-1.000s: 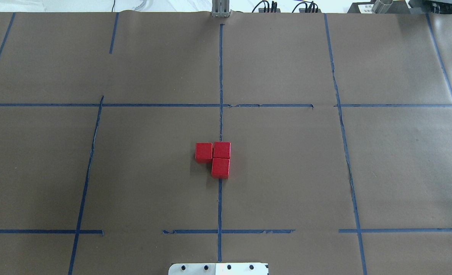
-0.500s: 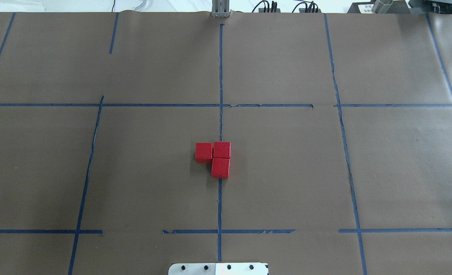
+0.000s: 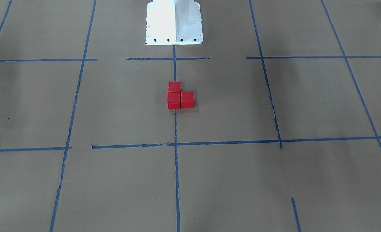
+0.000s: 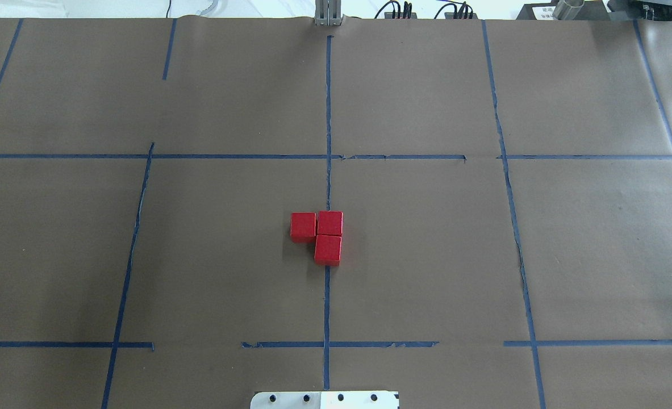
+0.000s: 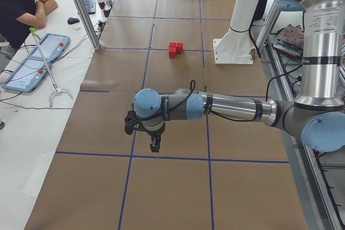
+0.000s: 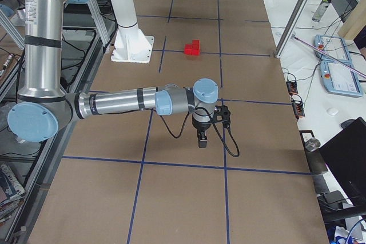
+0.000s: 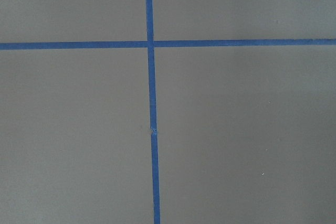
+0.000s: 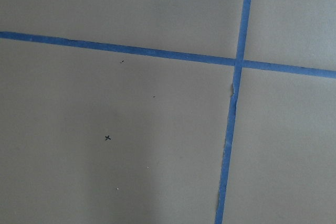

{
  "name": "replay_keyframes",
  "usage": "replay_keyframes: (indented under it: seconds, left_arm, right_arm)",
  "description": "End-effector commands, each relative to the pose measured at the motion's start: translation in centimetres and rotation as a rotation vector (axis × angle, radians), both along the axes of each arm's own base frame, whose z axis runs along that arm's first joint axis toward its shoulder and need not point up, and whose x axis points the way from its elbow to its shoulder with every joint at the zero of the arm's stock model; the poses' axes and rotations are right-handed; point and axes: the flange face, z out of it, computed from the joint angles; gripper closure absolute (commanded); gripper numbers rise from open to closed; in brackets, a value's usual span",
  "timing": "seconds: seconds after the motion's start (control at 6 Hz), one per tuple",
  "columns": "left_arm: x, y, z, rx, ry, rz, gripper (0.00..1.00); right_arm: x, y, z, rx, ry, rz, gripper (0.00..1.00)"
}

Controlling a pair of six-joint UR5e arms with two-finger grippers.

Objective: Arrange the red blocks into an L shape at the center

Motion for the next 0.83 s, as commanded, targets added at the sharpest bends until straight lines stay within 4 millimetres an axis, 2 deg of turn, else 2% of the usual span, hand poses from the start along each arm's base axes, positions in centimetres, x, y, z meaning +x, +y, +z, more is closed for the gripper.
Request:
replay_keyframes:
  seconds: [0.0,0.17,0.33,0.67]
  left_arm:
    - [0.0,-0.1,0.6,-0.006,-0.003,0.007,0.00]
    - [0.0,0.4,1.3,-0.018,-0.002,0.006,0.00]
    - [-0.2,0.6,2.8,-0.043,-0.038,0.010,0.00]
    - [-0.2,0.1,3.8,-0.054,-0.047,0.013,0.00]
  right_arm:
    - [0.4,1.0,0.6,-0.029,-0.056,0.008,0.00]
    - [1.4,1.0,0.6,-0.030,-0.058,0.029,0.00]
    - [1.5,1.0,0.6,-0.030,-0.058,0.032,0.00]
    - [1.9,1.1,0.7,-0.032,-0.053,0.041,0.00]
